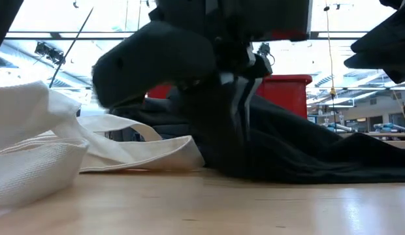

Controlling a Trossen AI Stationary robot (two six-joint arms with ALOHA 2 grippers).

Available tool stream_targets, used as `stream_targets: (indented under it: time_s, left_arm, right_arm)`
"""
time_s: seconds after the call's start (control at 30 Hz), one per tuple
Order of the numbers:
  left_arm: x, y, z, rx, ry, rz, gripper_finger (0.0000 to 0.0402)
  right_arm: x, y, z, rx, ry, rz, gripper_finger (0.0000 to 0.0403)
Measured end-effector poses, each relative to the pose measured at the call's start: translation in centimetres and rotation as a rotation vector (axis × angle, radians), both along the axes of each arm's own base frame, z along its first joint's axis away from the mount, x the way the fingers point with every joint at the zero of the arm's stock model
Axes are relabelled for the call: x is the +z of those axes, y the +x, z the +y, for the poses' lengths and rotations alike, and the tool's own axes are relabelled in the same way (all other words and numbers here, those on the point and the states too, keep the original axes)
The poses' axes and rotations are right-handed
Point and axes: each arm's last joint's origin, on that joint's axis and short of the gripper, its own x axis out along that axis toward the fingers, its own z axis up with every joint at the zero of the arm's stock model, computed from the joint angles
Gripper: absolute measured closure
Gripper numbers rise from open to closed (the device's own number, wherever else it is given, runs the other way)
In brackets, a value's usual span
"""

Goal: Fold Laundry from Bin
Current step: Fold the black shirt

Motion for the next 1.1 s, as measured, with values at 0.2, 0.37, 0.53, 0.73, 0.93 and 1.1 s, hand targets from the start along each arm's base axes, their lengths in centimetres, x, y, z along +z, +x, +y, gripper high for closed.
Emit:
stream_targets:
  time_s: [0.2,0.37,0.53,0.73,0.93,1.1]
  left_arm:
    - [4.8,0.1,0.1,0.031,0.009,-0.118,0.0389]
    - [12.8,-0.7,1.3,0.104,0.085,-0.374,0.0392]
    - [20.9,-1.4,4.2,0.167,0.108,-0.659,0.0393]
    - [26.7,-1.1,7.3,0.17,-0.006,-0.9,0.0394]
    - [30.3,-0.5,10.0,0.18,-0.013,-1.118,0.0392]
    - [33.3,-1.1,10.2,0.147,-0.054,-1.319,0.0387]
  right_arm:
    - [1.2,0.5,0.8,0.093,-0.078,-0.067,0.0249]
    - [2.9,0.7,1.9,0.3,-0.134,-0.162,0.0249]
    - [4.4,1.4,1.9,0.373,-0.22,-0.274,0.0249]
    - [5.0,2.8,1.5,0.458,-0.261,-0.3,0.0249]
    - [6.1,5.3,2.7,0.544,-0.393,-0.315,0.0249]
    - [4.8,7.8,2.2,0.402,-0.508,-0.201,0.0249]
